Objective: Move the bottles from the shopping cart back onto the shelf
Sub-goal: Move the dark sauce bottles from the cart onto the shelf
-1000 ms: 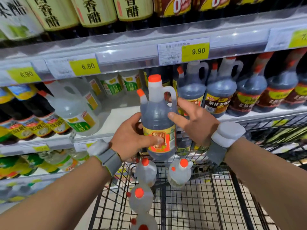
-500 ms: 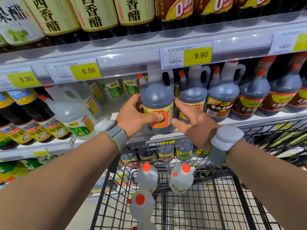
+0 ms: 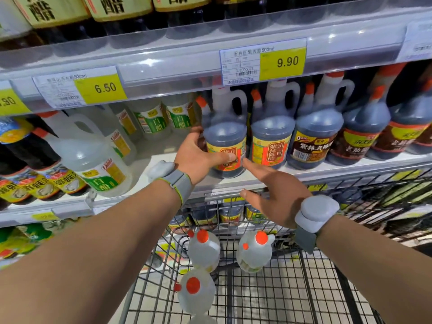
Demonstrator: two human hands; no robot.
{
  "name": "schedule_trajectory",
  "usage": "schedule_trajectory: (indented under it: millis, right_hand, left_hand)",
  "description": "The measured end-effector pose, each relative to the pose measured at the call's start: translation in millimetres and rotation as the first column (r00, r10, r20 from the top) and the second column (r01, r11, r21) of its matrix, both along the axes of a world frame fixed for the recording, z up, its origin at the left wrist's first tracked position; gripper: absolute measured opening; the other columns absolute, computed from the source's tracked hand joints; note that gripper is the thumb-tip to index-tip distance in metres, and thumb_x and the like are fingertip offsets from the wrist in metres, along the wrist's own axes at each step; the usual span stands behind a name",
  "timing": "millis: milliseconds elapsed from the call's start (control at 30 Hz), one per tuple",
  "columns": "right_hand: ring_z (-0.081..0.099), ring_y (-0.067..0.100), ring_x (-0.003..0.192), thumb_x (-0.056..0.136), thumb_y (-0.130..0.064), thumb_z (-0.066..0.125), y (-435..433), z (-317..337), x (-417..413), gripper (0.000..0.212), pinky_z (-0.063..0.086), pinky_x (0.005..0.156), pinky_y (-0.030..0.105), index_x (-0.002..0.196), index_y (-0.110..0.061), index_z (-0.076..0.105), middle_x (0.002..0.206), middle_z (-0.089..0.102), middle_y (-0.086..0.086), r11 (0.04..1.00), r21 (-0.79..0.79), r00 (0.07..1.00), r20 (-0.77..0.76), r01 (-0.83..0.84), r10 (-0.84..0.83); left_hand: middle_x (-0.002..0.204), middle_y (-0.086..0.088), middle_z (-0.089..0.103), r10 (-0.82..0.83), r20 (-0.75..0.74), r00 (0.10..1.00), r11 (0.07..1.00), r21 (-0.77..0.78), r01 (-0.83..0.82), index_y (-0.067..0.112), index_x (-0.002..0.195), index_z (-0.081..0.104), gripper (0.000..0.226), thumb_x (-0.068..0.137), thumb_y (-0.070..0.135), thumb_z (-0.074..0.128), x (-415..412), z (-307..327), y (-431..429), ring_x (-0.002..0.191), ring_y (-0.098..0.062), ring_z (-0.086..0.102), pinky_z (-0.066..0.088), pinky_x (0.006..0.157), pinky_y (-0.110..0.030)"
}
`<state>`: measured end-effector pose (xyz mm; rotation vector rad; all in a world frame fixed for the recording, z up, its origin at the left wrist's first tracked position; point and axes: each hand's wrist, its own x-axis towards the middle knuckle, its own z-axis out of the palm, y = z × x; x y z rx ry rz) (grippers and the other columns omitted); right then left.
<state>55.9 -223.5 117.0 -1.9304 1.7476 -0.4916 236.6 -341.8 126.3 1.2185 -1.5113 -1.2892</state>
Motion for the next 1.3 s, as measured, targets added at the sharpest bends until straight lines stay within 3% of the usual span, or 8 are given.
schedule_trajectory:
  millis: [200,400,500,600,667,800,967,1300]
  right_hand:
    - [0.028,0.015,0.148,0.095,-0.052,0.053,1.5,-1.3,0.5,0.072,0.029,0.119,0.034,0.157,-0.036,0.02,0.16,0.031,-0.011,0.999,-0.037,1.0,0.01,0.025,-0.025]
    - [0.032,0.016,0.147,0.095,-0.052,0.053,0.0,-0.2,-1.1,0.07,0.031,0.119,0.036,0.157,-0.036,0.022,0.16,0.032,-0.011,1.0,-0.007,1.0,0.015,0.025,-0.025]
    - [0.031,0.017,0.147,0.096,-0.052,0.053,-0.2,0.8,-0.3,0.07,0.03,0.119,0.034,0.157,-0.035,0.022,0.16,0.033,-0.011,0.999,0.003,0.999,0.01,0.032,-0.032]
    - [0.031,0.016,0.147,0.097,-0.05,0.053,-0.3,0.6,0.6,0.068,0.028,0.118,0.03,0.156,-0.035,0.024,0.159,0.034,-0.011,0.999,0.007,0.999,0.004,0.034,-0.034]
    - [0.031,0.016,0.147,0.096,-0.05,0.053,-0.1,0.9,0.6,0.067,0.028,0.118,0.031,0.156,-0.035,0.025,0.159,0.035,-0.011,0.999,0.009,0.999,0.007,0.036,-0.037]
    - [0.032,0.016,0.147,0.096,-0.051,0.053,-0.2,1.9,0.2,0.066,0.029,0.119,0.033,0.155,-0.036,0.027,0.158,0.036,-0.012,0.999,0.015,0.999,0.014,0.036,-0.036]
    - [0.033,0.016,0.146,0.096,-0.052,0.053,-0.5,2.1,1.3,0.066,0.03,0.118,0.033,0.155,-0.037,0.027,0.158,0.037,-0.012,0.999,0.02,0.999,0.01,0.045,-0.046]
    - [0.036,0.02,0.145,0.095,-0.051,0.054,-0.4,4.0,4.4,0.066,0.033,0.116,0.035,0.154,-0.042,0.026,0.158,0.038,-0.01,0.997,0.038,0.997,0.016,0.073,-0.074]
  left_hand:
    - [0.12,-0.004,0.072,-0.042,-0.021,0.999,0.999,-0.011,0.042,0.015,0.122,0.053,0.086,0.048,0.024,0.095,-6.5,1.9,3.6,0.11,-0.019,0.071,0.057,0.098,-0.048]
    - [0.13,-0.005,0.068,-0.043,-0.033,0.999,0.999,-0.019,0.042,0.016,0.13,0.052,0.094,0.046,0.027,0.093,5.8,-2.3,3.5,0.122,-0.021,0.065,0.053,0.103,-0.053]
    - [0.131,-0.008,0.068,-0.036,-0.022,0.999,0.999,-0.007,0.036,0.011,0.133,0.053,0.086,0.057,0.01,0.093,11.5,-2.1,2.1,0.123,-0.025,0.064,0.051,0.105,-0.053]
    - [0.121,-0.005,0.072,-0.031,-0.001,1.0,0.999,-0.012,0.031,0.013,0.126,0.059,0.063,0.072,-0.009,0.084,11.8,-7.1,-1.1,0.115,-0.024,0.069,0.053,0.104,-0.051]
    - [0.117,-0.003,0.074,-0.026,0.004,1.0,0.999,-0.021,0.026,0.017,0.121,0.062,0.057,0.074,-0.009,0.083,9.9,-8.0,-1.7,0.111,-0.022,0.071,0.054,0.103,-0.05]
    - [0.119,-0.004,0.073,-0.018,-0.011,1.0,1.0,-0.007,0.018,0.006,0.133,0.056,0.064,0.077,-0.01,0.081,7.5,-7.6,-3.1,0.113,-0.022,0.07,0.054,0.103,-0.045]
    - [0.124,-0.006,0.071,-0.033,-0.01,0.999,0.999,-0.006,0.033,0.005,0.138,0.053,0.068,0.078,-0.008,0.081,6.9,-8.1,-4.2,0.115,-0.021,0.069,0.055,0.103,-0.043]
    - [0.119,-0.001,0.071,-0.044,0.004,0.999,0.999,-0.001,0.044,0.006,0.135,0.053,0.066,0.077,-0.01,0.08,6.7,-6.2,-4.4,0.116,-0.022,0.068,0.055,0.103,-0.043]
